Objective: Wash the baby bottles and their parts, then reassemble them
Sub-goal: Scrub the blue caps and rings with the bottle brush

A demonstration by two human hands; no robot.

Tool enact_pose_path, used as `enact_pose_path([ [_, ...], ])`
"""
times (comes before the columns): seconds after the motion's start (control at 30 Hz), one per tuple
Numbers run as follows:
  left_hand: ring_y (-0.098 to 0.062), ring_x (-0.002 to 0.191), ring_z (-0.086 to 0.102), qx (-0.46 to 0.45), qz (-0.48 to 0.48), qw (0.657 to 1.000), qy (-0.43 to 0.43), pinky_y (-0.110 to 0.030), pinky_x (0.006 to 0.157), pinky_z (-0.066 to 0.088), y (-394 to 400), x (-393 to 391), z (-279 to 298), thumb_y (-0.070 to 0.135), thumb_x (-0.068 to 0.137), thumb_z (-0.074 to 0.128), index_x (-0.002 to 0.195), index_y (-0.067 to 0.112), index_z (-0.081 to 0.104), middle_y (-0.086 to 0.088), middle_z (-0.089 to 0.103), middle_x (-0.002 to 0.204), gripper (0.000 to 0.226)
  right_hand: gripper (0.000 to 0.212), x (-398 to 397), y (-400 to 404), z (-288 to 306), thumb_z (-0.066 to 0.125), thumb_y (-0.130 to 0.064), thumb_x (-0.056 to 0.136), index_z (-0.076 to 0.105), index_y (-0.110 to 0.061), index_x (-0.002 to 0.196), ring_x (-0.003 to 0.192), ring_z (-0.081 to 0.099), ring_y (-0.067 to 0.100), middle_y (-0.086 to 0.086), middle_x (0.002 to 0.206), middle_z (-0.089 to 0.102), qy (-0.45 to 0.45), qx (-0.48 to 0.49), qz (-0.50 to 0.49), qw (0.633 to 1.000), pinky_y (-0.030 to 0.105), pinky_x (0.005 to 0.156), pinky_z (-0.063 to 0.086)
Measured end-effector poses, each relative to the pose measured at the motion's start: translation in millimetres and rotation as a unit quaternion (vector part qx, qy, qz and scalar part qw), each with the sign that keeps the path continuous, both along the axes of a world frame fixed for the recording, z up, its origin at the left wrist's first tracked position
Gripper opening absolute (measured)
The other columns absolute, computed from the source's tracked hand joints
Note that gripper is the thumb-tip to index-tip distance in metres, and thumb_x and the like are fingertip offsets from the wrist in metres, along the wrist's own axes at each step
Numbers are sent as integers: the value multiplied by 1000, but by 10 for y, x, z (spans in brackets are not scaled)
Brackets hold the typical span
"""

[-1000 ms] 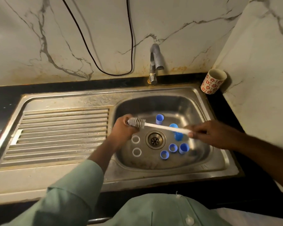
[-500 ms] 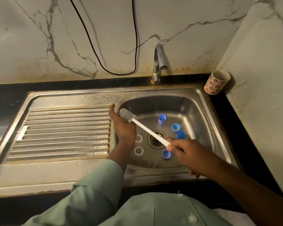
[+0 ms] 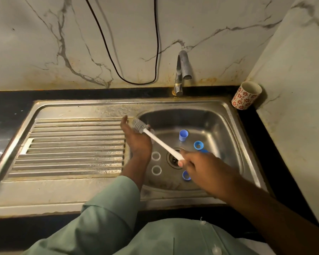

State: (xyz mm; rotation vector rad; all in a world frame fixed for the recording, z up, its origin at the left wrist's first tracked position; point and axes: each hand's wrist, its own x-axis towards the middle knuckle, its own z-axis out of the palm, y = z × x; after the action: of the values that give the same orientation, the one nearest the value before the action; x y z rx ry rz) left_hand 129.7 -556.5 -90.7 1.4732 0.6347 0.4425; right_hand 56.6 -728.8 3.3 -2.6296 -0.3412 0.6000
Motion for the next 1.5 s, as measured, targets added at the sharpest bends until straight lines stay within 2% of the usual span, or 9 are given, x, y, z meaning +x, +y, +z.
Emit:
enact_pose_path([
  [0.23, -12, 107, 65, 99, -64, 993, 9, -7, 74, 51, -212, -109, 108, -6, 92, 63, 156, 33, 21, -3, 54, 137, 86, 19, 166, -47, 48, 37, -37, 101, 53, -28, 104, 71, 65, 19, 0, 85, 63, -18, -34, -29, 999, 31, 66, 52],
  [0.43, -28, 128, 57, 105, -105, 988, 51, -41, 107, 48, -98, -1, 189, 0, 89, 72, 157, 32, 6, -15, 53, 143, 100, 30, 87, -246, 49, 37, -44, 101, 50, -35, 127, 65, 58, 13, -5, 74, 59, -61, -14, -19, 998, 27, 59, 43],
  [0.57, -23, 106, 62, -24, -102, 990, 93, -24, 74, 52, -31, 46, 123, 0, 92, 63, 147, 31, 21, -7, 56, 125, 76, 34, 62, -266, -17, 38, -45, 100, 48, -37, 132, 66, 56, 15, -6, 73, 56, -84, -1, -16, 996, 29, 62, 43],
  [0.73, -19, 72, 67, -47, -202, 974, 91, -37, 65, 53, 131, 10, 94, 14, 101, 56, 118, 15, 45, -15, 70, 100, 20, 38, 111, -407, -6, 41, -41, 100, 49, -37, 137, 57, 52, 5, -9, 65, 52, -67, 31, -49, 996, 18, 54, 37],
  [0.9, -31, 68, 69, 26, -223, 972, 66, -41, 61, 58, 160, -41, 117, -9, 92, 62, 100, -14, 55, -18, 72, 83, 12, 35, 82, -360, -53, 46, -37, 100, 57, -28, 132, 51, 52, -7, -13, 59, 49, -25, 86, -62, 994, 9, 47, 36],
  [1.07, -26, 67, 72, 32, -139, 988, 65, -31, 58, 59, 94, -104, 167, -3, 90, 67, 77, 9, 68, -5, 72, 66, 18, 29, 22, -319, -70, 47, -34, 99, 65, -22, 119, 50, 52, -8, -10, 50, 50, -17, 87, -66, 994, 9, 46, 37],
  [1.23, -22, 71, 75, 43, -143, 987, 50, -28, 63, 60, -61, -95, 257, 4, 93, 67, 79, 12, 72, -6, 75, 72, 17, 19, 116, -332, -4, 46, -34, 100, 57, -36, 85, 50, 55, 7, -3, 62, 55, -18, 101, -57, 993, 17, 45, 36],
  [1.37, -25, 75, 76, 4, -133, 990, 41, -31, 67, 62, -30, -45, 287, 2, 94, 66, 89, 4, 72, -13, 76, 80, 8, 25, 76, -357, -15, 47, -35, 99, 63, -31, 118, 49, 55, 3, -7, 59, 53, -38, 111, -67, 991, 13, 45, 35],
  [1.5, -16, 66, 73, -92, -85, 991, 52, -21, 59, 56, -22, -36, 215, -8, 90, 65, 95, -2, 72, -5, 74, 71, 11, 19, 22, -345, -46, 48, -40, 97, 65, -33, 103, 46, 49, 2, -13, 52, 53, -28, 107, -54, 992, 19, 49, 34],
])
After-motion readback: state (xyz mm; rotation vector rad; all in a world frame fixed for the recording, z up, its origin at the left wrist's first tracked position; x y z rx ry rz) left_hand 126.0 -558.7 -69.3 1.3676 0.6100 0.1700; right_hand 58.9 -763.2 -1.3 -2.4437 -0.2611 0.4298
